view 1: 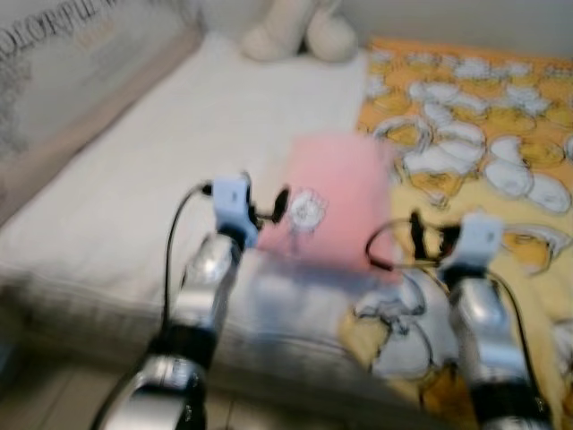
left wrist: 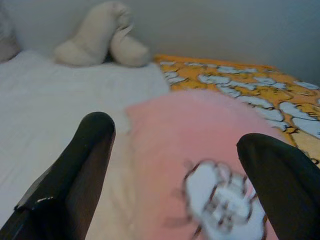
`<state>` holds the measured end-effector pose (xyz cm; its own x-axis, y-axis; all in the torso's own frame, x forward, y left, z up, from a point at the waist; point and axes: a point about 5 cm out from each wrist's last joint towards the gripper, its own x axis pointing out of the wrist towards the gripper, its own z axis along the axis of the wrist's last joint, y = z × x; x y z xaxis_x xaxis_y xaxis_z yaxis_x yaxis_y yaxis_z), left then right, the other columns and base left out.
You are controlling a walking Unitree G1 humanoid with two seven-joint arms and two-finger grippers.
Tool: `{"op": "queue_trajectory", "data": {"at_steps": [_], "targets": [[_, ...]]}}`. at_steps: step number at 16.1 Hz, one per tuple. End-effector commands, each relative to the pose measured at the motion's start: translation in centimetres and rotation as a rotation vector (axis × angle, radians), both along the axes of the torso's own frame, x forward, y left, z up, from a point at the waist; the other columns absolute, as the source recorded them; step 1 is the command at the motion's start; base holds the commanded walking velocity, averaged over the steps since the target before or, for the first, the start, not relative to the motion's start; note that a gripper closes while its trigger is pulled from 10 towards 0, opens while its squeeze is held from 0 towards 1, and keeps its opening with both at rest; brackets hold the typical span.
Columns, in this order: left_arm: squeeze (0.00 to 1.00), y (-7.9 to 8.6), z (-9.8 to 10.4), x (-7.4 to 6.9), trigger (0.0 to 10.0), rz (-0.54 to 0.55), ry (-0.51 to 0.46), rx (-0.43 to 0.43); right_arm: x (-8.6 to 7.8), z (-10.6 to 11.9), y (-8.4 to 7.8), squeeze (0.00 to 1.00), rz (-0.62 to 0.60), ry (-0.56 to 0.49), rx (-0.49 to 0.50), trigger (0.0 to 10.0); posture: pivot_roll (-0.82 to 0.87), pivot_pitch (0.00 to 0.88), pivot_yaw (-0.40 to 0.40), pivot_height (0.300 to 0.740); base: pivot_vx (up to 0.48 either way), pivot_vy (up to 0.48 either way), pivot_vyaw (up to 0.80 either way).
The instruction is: Clean up the room
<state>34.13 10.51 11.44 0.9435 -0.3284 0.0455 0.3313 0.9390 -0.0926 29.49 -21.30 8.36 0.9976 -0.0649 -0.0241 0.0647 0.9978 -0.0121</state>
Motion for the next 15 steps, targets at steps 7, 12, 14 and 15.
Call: {"op": "queue_trajectory", "data": {"at_steps": [7, 12, 14, 15], "targets": [[0.00, -1.0, 0.1, 0.3, 10.0, 0.001, 0.007, -0.003, -0.6, 0.0, -0.9, 0.00, -0.038, -0.003, -0.033, 10.0, -0.13, 0.000, 0.040, 0.730, 0.000, 0.000, -0.10], [0.00, 0.2, -1.1, 0.3, 10.0, 0.134, 0.108, -0.113, 0.4, 1.0, -0.6, 0.00, 0.004, -0.017, -0.030, 10.0, -0.12, 0.000, 0.028, 0.730, 0.000, 0.000, 0.00], [0.00, -0.3, -0.7, 0.7, 10.0, 0.097, 0.100, -0.104, 1.0, 1.6, -0.7, 0.00, 0.012, -0.032, -0.019, 10.0, -0.12, 0.000, 0.021, 0.730, 0.000, 0.000, 0.00], [0.00, -0.4, -0.4, 1.0, 10.0, 0.085, 0.105, -0.115, 1.3, 1.9, -0.6, 0.00, 0.020, -0.036, -0.005, 10.0, -0.11, 0.000, 0.020, 0.730, 0.000, 0.000, 0.00]]}}
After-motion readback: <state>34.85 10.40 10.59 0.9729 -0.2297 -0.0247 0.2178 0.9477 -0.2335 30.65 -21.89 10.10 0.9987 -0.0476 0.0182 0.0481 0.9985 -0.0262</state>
